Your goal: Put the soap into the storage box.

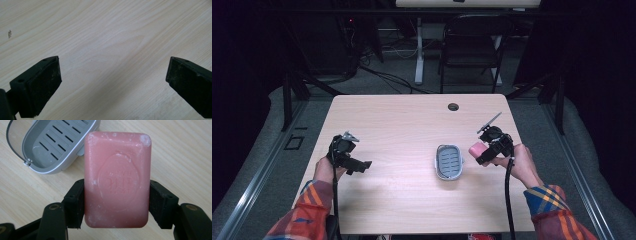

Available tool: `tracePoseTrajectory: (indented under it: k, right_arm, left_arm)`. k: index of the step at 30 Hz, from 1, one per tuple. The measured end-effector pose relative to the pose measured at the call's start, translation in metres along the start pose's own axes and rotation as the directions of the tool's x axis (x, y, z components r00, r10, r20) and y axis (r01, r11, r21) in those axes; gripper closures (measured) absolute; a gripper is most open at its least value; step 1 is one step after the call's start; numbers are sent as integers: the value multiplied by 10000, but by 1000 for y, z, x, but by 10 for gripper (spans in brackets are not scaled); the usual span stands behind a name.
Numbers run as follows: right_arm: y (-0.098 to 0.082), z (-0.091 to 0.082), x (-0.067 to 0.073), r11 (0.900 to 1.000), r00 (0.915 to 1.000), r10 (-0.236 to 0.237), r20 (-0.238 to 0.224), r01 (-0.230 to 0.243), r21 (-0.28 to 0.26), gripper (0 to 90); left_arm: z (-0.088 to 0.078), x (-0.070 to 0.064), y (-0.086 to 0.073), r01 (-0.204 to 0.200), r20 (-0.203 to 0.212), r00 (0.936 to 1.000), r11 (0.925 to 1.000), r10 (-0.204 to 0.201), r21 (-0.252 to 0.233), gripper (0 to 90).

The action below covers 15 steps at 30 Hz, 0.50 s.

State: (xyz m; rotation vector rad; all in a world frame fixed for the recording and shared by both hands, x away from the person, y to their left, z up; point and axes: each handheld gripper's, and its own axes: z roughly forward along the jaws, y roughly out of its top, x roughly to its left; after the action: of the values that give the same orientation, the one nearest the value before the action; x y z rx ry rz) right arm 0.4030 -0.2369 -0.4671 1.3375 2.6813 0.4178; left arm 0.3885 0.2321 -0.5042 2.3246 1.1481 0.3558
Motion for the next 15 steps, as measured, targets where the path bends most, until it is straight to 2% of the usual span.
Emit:
tracePoseTrajectory:
  k: [7, 12, 15]
  right_arm:
    - [12, -7, 3, 9998, 9995, -163, 260, 159, 128, 375]
    - [19, -11, 7, 9991, 9991, -374, 210, 370, 206, 374]
    - [22, -10, 9, 9995, 9994, -293, 184, 292, 85, 374]
  left_arm:
    - [0, 1, 0, 23, 58, 10000, 10000, -23, 14, 0]
    - [0, -1, 0, 22, 58, 10000, 10000, -22, 21, 0]
    - [1, -1, 0, -31, 67, 10000, 10000, 31, 53, 0]
